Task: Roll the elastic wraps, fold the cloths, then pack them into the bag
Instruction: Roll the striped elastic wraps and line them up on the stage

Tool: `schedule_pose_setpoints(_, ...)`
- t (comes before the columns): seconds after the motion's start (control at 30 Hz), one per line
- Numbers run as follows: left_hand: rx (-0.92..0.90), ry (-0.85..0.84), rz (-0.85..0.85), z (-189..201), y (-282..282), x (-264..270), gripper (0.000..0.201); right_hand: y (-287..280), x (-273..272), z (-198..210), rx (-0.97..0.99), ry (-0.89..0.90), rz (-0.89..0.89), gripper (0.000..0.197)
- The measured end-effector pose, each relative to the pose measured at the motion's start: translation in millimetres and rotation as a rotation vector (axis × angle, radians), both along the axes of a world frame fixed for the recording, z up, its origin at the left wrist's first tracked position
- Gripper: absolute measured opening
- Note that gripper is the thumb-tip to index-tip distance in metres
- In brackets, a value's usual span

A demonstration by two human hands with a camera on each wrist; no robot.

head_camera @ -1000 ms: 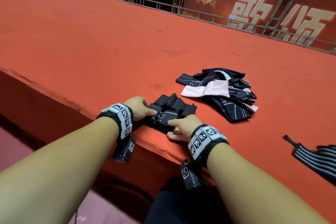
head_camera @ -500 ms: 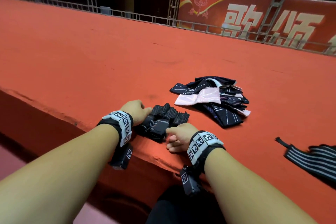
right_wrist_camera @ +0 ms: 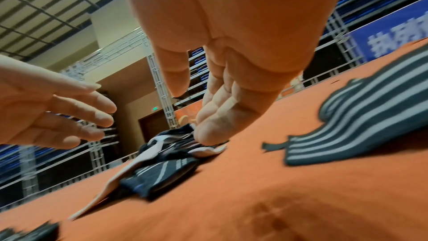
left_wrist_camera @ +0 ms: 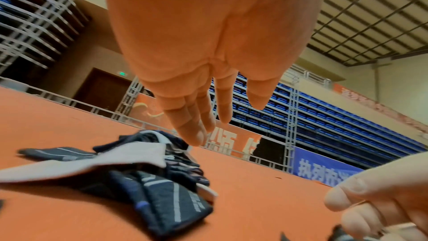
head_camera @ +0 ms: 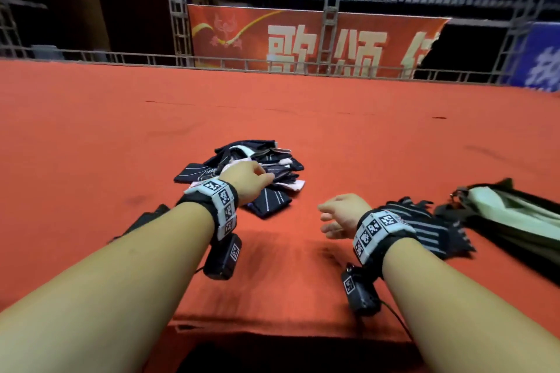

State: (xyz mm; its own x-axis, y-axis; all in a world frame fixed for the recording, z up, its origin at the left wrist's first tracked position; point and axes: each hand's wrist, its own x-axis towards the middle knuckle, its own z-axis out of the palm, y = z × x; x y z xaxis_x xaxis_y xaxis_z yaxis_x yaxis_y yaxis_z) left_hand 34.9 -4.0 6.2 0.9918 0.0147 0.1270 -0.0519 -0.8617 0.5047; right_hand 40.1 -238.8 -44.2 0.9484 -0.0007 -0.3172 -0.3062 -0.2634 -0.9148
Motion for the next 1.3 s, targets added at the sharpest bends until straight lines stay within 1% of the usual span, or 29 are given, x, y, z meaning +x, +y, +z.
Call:
schedule_pose_setpoints(0.1,-0.019,0.038,-0.103,-2.1,-55.3,11.7,0.029,-62.7,0.7,-0.9,0.073,-0.013,-0.123,0.006)
schedule_pose_setpoints(0.17,-0.016,0.059,-0.182,-9.0,-87.9,19.5,0.033,-100.0,0.6,-4.5,0.110,-0.018,-0.175,0.018)
schedule_pose_setpoints(0.23,0.002,0.076,-0.217,-18.1,-114.7,25.9,0.036,-132.3,1.0,-10.2,0.116,-0.046,-0.272,0.027)
schedule_pose_setpoints(0.3,0.010,0.115,-0.231,-29.4,-137.6,32.7,0.036,-160.2,0.0,-17.7,0.064,-0.082,-0.415,0.026)
schedule_pose_setpoints(0.37,0.031,0.146,-0.251,-39.9,-157.2,36.5,0.034,-184.0,-0.6,-31.4,-0.024,-0.078,-0.505,0.024)
schedule_pose_setpoints(0.47,0.051,0.202,-0.284,-54.8,-180.7,42.1,0.033,-203.7,-0.7,-53.4,-0.138,-0.078,-0.580,0.008)
schedule_pose_setpoints(0.5,0.059,0.222,-0.290,-60.0,-187.1,44.9,0.032,-206.2,1.2,-61.2,-0.131,-0.071,-0.593,0.019)
schedule_pose_setpoints(0.6,0.062,0.267,-0.264,-75.4,-203.1,54.3,0.030,-212.3,9.5,-83.7,-0.043,-0.067,-0.522,0.075)
schedule_pose_setpoints(0.63,0.047,0.280,-0.243,-79.5,-207.6,57.7,0.029,-213.4,11.4,-87.6,-0.024,-0.060,-0.487,0.090)
schedule_pose_setpoints(0.67,0.033,0.296,-0.222,-83.0,-211.7,60.4,0.026,-215.2,14.6,-91.5,-0.006,-0.066,-0.456,0.101)
schedule_pose_setpoints(0.7,0.022,0.316,-0.204,-86.9,-215.7,64.0,0.023,-216.6,16.9,-93.2,-0.003,-0.057,-0.435,0.106)
schedule_pose_setpoints(0.73,0.008,0.337,-0.189,-90.1,-219.6,67.2,0.021,-218.7,19.2,-95.7,-0.009,-0.055,-0.415,0.104)
schedule_pose_setpoints(0.77,-0.007,0.354,-0.167,-93.4,-222.8,70.4,0.022,-218.4,18.6,-94.9,-0.023,-0.053,-0.406,0.098)
schedule_pose_setpoints(0.87,-0.092,0.392,-0.060,-102.0,-229.9,77.4,0.034,-221.1,17.0,-97.1,-0.041,-0.067,-0.382,0.080)
schedule_pose_setpoints(0.93,-0.162,0.426,-0.019,-106.0,-232.4,79.6,0.042,-223.0,17.3,-101.9,-0.025,-0.071,-0.380,0.082)
schedule_pose_setpoints(1.0,-0.243,0.452,-0.001,-108.3,-234.5,79.3,0.037,-224.2,16.6,-103.8,0.013,-0.077,-0.376,0.083)
schedule_pose_setpoints(1.1,-0.395,0.466,-0.022,-113.4,-239.6,79.2,0.012,-225.7,14.6,-103.9,0.043,-0.086,-0.367,0.077)
schedule_pose_setpoints(1.13,-0.445,0.467,-0.042,-113.2,-240.7,78.0,0.006,-226.7,14.8,-105.6,0.055,-0.102,-0.358,0.072)
schedule_pose_setpoints(1.2,-0.558,0.478,-0.063,-108.1,-240.9,76.0,0.012,-226.6,13.1,-107.1,0.074,-0.126,-0.330,0.060)
schedule_pose_setpoints(1.23,-0.637,0.494,-0.068,-102.9,-239.8,74.6,0.016,-226.3,11.1,-106.7,0.070,-0.133,-0.323,0.057)
schedule_pose_setpoints(1.3,-0.787,0.503,-0.085,-90.4,-234.8,71.0,0.022,-226.2,8.1,-107.0,0.057,-0.137,-0.318,0.061)
